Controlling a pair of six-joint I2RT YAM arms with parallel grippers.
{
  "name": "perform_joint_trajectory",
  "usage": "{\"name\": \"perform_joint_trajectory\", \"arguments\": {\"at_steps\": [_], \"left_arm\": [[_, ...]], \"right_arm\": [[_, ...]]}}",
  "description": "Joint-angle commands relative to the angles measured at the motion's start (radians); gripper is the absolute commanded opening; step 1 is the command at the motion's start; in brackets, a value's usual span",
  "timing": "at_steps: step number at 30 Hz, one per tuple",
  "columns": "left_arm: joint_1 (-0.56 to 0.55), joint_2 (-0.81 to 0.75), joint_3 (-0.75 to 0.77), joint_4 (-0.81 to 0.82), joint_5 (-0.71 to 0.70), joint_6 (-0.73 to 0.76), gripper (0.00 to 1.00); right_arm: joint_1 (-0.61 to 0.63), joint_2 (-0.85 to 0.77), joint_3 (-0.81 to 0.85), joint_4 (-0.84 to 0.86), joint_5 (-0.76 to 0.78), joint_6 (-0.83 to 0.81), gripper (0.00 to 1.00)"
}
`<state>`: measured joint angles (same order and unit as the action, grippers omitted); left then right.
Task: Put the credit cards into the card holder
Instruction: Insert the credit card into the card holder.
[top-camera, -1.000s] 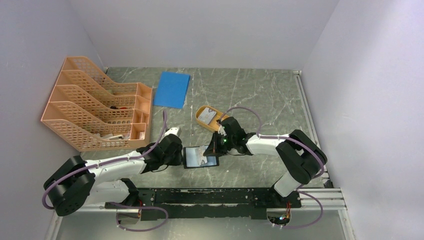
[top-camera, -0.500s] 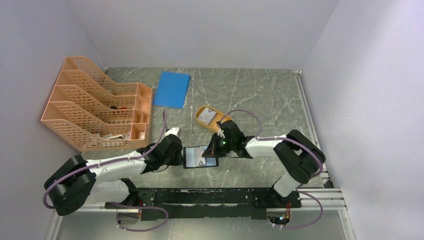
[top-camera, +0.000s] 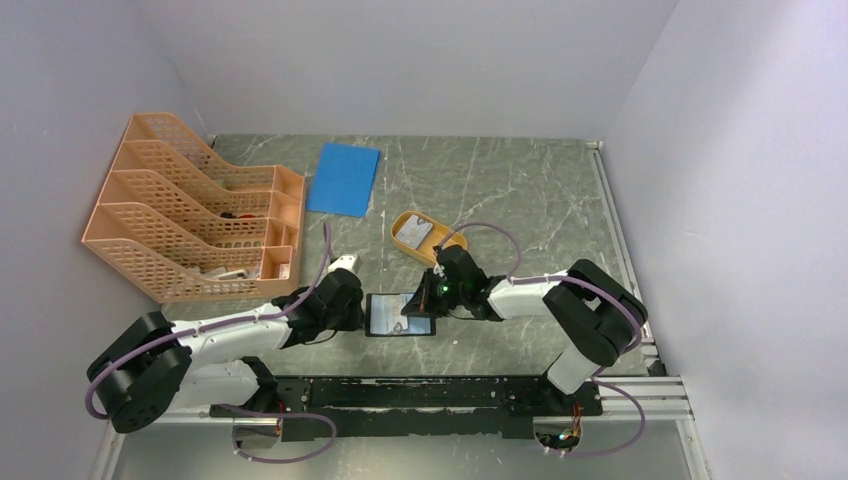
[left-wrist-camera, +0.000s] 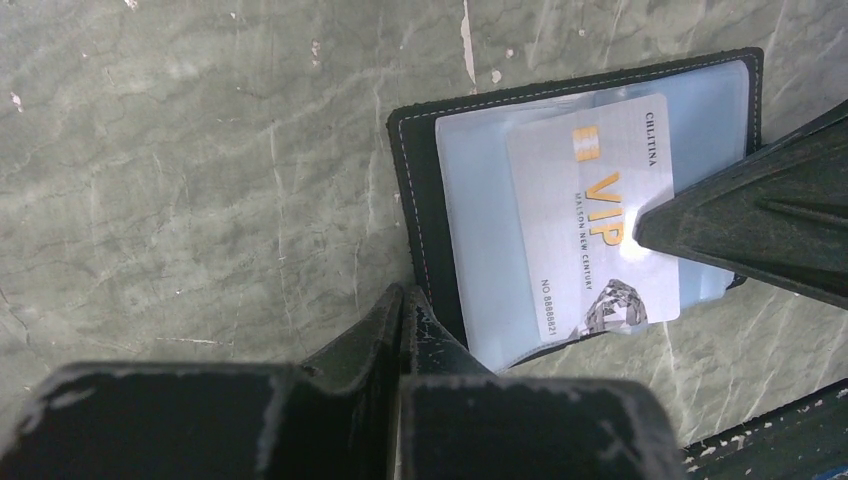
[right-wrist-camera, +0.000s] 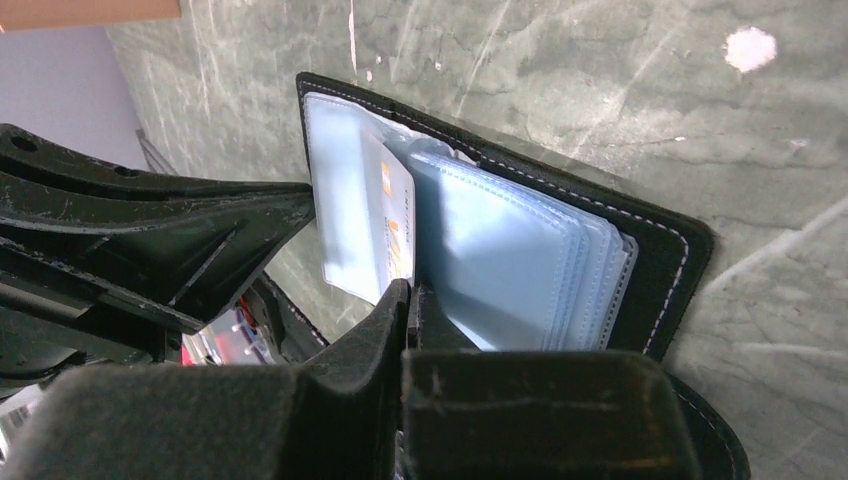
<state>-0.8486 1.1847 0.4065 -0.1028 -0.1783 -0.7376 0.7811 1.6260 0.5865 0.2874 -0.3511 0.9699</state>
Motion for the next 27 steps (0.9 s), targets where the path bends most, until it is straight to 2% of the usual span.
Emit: {"name": "perform_joint_trajectory", "arguments": {"at_steps": [1, 9, 17, 18, 23, 27], "left_arm": [[0.002, -0.014, -0.026, 0.018, 0.03, -0.008, 0.05], [0.002, -0.017, -0.037, 0.027, 0.041, -0.011, 0.05], [0.002, -0.022, -0.037, 0.029, 0.047, -0.014, 0.05], [0.002, -0.024, -0.038, 0.028, 0.047, -0.014, 0.05], [0.002, -0.036, -0.043, 0.026, 0.048, -0.018, 0.05], [0.002, -0.046, -0.049, 0.027, 0.049, -0.024, 0.05]], "right_arm": [[0.009, -0.025, -0.048, -0.004, 0.099, 0.037, 0.0], [0.039, 0.007, -0.019, 0.005, 0.08, 0.033, 0.0], [0.07, -0.001, 0.036, -0.073, 0.091, -0.023, 0.0], [0.07, -0.007, 0.04, -0.088, 0.095, -0.028, 0.02], [0.07, -0.03, 0.044, -0.13, 0.103, -0.04, 0.36], [0.072, -0.043, 0.059, -0.164, 0.113, -0.05, 0.48]]}}
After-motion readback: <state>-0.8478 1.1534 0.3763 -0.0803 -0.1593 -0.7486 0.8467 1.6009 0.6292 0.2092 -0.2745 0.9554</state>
